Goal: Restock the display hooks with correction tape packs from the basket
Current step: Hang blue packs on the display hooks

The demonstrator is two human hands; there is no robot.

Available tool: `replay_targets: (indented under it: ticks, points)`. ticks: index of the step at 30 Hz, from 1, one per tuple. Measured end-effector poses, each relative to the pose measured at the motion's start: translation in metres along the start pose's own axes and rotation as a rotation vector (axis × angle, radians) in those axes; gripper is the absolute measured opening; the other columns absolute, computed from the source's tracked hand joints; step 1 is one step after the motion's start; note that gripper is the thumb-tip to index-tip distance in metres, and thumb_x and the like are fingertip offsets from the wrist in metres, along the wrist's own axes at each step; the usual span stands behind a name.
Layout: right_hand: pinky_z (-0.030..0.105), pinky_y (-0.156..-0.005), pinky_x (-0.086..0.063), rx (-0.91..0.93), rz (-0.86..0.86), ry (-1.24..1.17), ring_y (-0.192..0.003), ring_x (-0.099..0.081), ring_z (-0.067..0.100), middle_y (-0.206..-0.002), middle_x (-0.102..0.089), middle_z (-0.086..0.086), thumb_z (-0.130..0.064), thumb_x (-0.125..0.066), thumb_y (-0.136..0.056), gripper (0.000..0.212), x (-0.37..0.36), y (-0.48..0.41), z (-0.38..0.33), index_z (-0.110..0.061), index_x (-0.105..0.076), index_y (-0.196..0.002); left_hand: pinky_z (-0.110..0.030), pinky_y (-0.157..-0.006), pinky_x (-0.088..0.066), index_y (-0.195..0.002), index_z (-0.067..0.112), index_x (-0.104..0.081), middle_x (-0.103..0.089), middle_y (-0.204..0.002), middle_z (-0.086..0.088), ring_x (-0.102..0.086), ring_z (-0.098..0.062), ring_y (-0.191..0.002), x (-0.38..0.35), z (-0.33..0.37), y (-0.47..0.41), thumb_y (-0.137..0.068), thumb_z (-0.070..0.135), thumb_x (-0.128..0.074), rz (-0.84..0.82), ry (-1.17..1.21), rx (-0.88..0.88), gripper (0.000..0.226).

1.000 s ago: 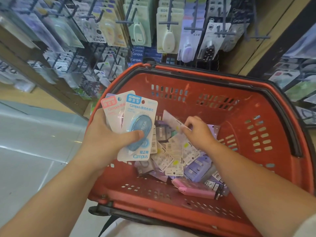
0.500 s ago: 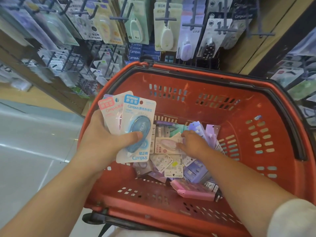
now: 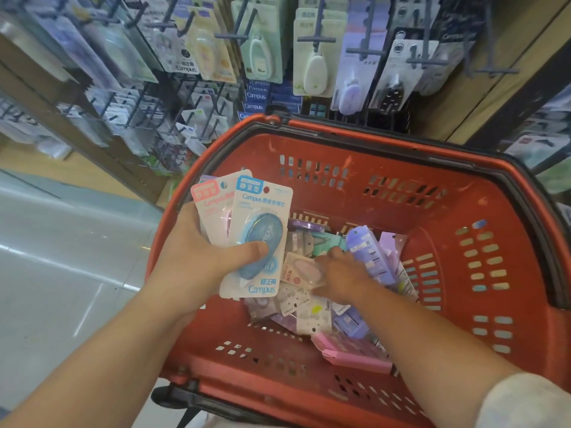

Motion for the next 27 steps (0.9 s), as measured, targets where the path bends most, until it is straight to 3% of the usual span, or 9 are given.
replay_targets:
  ticks: [4, 6, 9, 12, 15, 17, 22, 25, 27]
  points:
    - [0.045, -0.105, -0.044, -0.115, 0.003, -0.051, -0.129, -0.043, 0.030, -0.134, -0.041, 0.005, -0.060, -0.086, -0.068, 0.087, -0.001, -0.004, 0.003, -0.019, -0.050, -0.136, -0.043, -0.073, -0.066, -0.133, 0.021, -0.059, -0.080, -0.116, 0.001, -0.079, -0.024, -0.101, -0.002, 0.001, 0.003, -0.051, 0.013, -0.093, -0.004, 0.013, -0.023, 0.089]
    - [0.044, -0.102, -0.046, -0.111, 0.033, -0.057, -0.127, -0.046, 0.031, -0.133, -0.046, 0.006, -0.055, -0.086, -0.072, 0.081, 0.005, -0.004, 0.003, -0.018, -0.049, -0.134, -0.046, -0.075, -0.066, -0.135, 0.021, -0.058, -0.079, -0.118, 0.000, -0.079, -0.025, -0.103, 0.000, 0.002, 0.005, -0.051, 0.013, -0.094, 0.005, 0.031, -0.019, 0.091]
    - [0.035, -0.079, -0.048, -0.071, 0.047, -0.209, -0.108, -0.060, 0.029, -0.125, -0.060, 0.008, -0.043, -0.076, -0.090, 0.050, 0.016, -0.002, 0.003, -0.020, -0.052, -0.127, -0.054, -0.083, -0.064, -0.134, 0.020, -0.058, -0.078, -0.120, -0.002, -0.078, -0.028, -0.105, 0.002, 0.002, 0.008, -0.043, 0.026, -0.096, 0.025, 0.037, -0.021, 0.099]
    - [0.036, -0.068, -0.052, 0.020, -0.004, -0.451, -0.094, -0.065, 0.025, -0.128, -0.062, 0.007, -0.039, -0.068, -0.097, 0.054, 0.028, 0.007, -0.008, -0.023, -0.046, -0.144, -0.056, -0.083, -0.064, -0.128, 0.023, -0.060, -0.079, -0.118, -0.001, -0.078, -0.027, -0.104, 0.004, 0.006, 0.014, -0.039, 0.031, -0.093, 0.064, 0.056, -0.045, 0.095]
    - [0.041, -0.061, -0.050, 0.144, 0.076, -0.614, -0.074, -0.059, 0.018, -0.095, -0.060, 0.000, -0.031, -0.078, -0.090, 0.022, 0.065, 0.024, -0.021, -0.023, -0.060, -0.100, -0.053, -0.081, -0.065, -0.134, 0.020, -0.058, -0.079, -0.119, -0.003, -0.078, -0.029, -0.105, 0.009, 0.016, 0.020, -0.042, 0.030, -0.092, 0.079, 0.084, -0.076, 0.099]
    - [0.030, -0.057, -0.041, 0.208, 0.171, -0.657, -0.070, -0.054, 0.014, -0.085, -0.060, -0.003, -0.025, -0.085, -0.082, 0.024, 0.103, 0.043, -0.027, -0.024, -0.061, -0.083, -0.053, -0.082, -0.065, -0.136, 0.018, -0.057, -0.078, -0.120, -0.004, -0.077, -0.030, -0.106, 0.015, 0.024, 0.024, -0.042, 0.031, -0.093, 0.104, 0.110, -0.095, 0.102]
    - [0.027, -0.062, -0.042, 0.310, 0.456, -0.815, -0.071, -0.055, 0.008, -0.083, -0.066, -0.007, -0.021, -0.096, -0.064, 0.037, 0.197, 0.100, -0.041, -0.024, -0.062, -0.080, -0.060, -0.093, -0.060, -0.138, 0.011, -0.056, -0.077, -0.122, -0.009, -0.076, -0.033, -0.108, 0.027, 0.049, 0.032, -0.042, 0.029, -0.093, 0.159, 0.183, -0.180, 0.105]
    - [0.042, -0.078, -0.055, 0.445, 0.477, -1.076, -0.077, -0.067, 0.018, -0.087, -0.075, 0.004, -0.014, -0.094, -0.063, 0.035, 0.226, 0.127, -0.056, -0.015, -0.070, -0.089, -0.058, -0.088, -0.063, -0.138, 0.010, -0.057, -0.078, -0.121, -0.010, -0.077, -0.035, -0.107, 0.036, 0.072, 0.034, -0.043, 0.028, -0.092, 0.152, 0.208, -0.242, 0.103]
    - [0.047, -0.081, -0.056, 0.520, 0.496, -1.211, -0.082, -0.070, 0.022, -0.090, -0.077, 0.007, -0.011, -0.090, -0.063, 0.033, 0.240, 0.145, -0.071, -0.018, -0.075, -0.091, -0.049, -0.079, -0.066, -0.136, 0.011, -0.060, -0.079, -0.118, -0.010, -0.077, -0.035, -0.104, 0.043, 0.087, 0.034, -0.045, 0.027, -0.090, 0.125, 0.208, -0.297, 0.098]
Point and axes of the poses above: each hand's wrist, its own y-axis away from the middle knuckle, its own x-axis out of the back of the hand, z = x × y, the point moved 6 cm from there along -y, towards the middle knuckle
